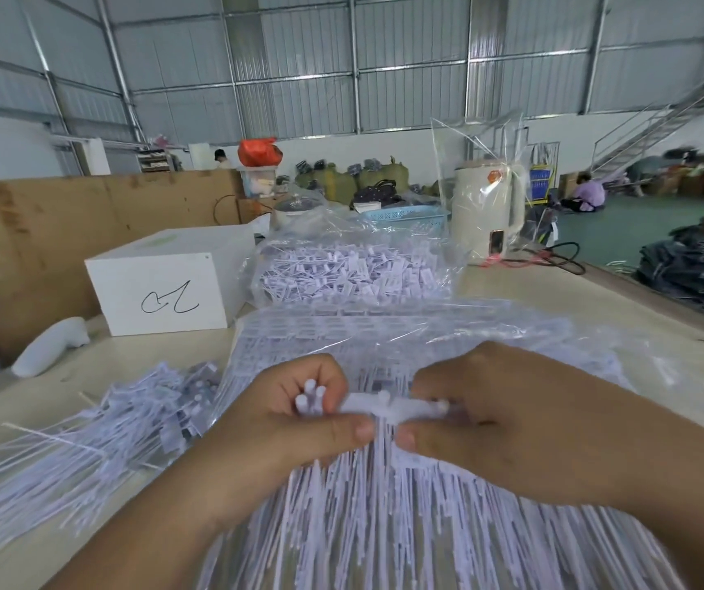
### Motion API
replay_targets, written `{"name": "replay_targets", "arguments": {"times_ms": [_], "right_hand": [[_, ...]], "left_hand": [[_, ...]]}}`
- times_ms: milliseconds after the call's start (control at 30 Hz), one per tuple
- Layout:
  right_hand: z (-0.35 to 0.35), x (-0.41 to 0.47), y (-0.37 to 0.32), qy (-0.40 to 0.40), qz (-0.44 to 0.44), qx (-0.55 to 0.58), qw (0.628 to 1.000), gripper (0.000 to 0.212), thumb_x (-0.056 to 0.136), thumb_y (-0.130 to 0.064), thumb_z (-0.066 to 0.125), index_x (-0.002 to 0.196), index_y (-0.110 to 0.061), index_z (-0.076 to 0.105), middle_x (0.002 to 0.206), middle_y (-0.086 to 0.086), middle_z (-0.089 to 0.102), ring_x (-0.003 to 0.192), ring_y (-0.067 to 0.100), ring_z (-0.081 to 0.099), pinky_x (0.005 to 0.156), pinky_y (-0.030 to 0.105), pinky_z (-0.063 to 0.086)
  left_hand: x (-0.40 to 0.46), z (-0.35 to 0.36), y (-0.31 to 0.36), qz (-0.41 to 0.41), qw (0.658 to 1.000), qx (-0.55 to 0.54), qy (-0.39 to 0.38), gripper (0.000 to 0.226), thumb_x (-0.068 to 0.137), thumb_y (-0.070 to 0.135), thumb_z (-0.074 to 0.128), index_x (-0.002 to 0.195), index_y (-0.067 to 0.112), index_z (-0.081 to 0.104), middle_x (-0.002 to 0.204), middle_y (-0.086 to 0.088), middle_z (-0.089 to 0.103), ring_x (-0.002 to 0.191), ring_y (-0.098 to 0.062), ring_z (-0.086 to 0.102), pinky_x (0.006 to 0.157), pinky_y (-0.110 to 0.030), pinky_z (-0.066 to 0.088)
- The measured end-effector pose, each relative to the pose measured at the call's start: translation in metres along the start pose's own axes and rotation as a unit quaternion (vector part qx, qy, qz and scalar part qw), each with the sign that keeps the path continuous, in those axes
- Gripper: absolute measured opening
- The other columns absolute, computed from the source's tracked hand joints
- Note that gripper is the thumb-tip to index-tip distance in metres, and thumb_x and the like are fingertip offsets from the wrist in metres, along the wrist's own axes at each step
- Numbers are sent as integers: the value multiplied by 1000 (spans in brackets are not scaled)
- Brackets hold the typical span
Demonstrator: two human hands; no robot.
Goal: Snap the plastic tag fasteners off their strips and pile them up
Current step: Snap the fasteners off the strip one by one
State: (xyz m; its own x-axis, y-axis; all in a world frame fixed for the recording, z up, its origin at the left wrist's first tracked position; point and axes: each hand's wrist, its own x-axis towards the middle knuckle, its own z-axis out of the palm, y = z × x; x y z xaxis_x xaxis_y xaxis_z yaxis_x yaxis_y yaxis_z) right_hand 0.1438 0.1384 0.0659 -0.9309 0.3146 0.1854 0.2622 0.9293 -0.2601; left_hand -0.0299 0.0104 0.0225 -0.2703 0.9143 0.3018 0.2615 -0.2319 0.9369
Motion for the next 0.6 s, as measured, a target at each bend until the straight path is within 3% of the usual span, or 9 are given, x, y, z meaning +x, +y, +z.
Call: {"name": "replay_targets", "arguments": {"times_ms": [100, 267, 433, 500, 533, 600], "right_hand": [[4, 7, 1, 8, -13, 108, 994, 39, 90, -46, 59, 62, -23, 44, 56, -12, 47, 47, 7, 39, 51, 27, 28], [17, 13, -9, 125, 11, 150, 981, 39, 87, -54, 49, 63, -24, 42, 53, -14, 48, 46, 9, 38, 52, 33, 33], [26, 15, -21, 203, 23, 92, 975, 37, 85, -58, 34, 65, -27, 34, 52, -5, 41, 47, 9, 41, 47, 32, 30], [30, 15, -22, 225, 24, 94, 969, 38, 89, -57, 36, 66, -27, 35, 53, -6, 42, 49, 14, 46, 47, 32, 35], [33, 15, -23, 237, 25, 84, 968, 39, 90, -58, 36, 67, -26, 37, 52, -6, 43, 49, 15, 48, 47, 32, 38], [36, 15, -24, 265, 30, 74, 961, 41, 90, -56, 39, 66, -23, 39, 49, -6, 42, 46, 15, 46, 45, 31, 38]], "left_hand": [[1, -1, 1, 17, 999, -28, 24, 32, 57, 24, 81, 56, 26, 49, 54, 5, 46, 49, -11, 44, 48, -18, 39], [5, 11, 1, 83, 985, -43, 146, 31, 60, 35, 77, 61, 26, 48, 54, 9, 43, 48, -12, 43, 49, -21, 39], [2, 20, 8, 109, 971, -34, 210, 31, 62, 40, 74, 64, 25, 46, 53, 10, 43, 52, -16, 38, 56, -31, 34], [0, 22, 10, 110, 968, -14, 226, 32, 61, 43, 72, 65, 26, 46, 55, -2, 43, 56, -22, 34, 61, -35, 31], [0, 24, 10, 107, 966, 3, 235, 34, 61, 46, 72, 65, 26, 46, 60, -11, 40, 57, -27, 33, 63, -35, 31], [-1, 26, 9, 101, 962, 39, 252, 36, 62, 48, 72, 66, 26, 44, 62, -11, 32, 55, -27, 30, 59, -27, 31]]}}
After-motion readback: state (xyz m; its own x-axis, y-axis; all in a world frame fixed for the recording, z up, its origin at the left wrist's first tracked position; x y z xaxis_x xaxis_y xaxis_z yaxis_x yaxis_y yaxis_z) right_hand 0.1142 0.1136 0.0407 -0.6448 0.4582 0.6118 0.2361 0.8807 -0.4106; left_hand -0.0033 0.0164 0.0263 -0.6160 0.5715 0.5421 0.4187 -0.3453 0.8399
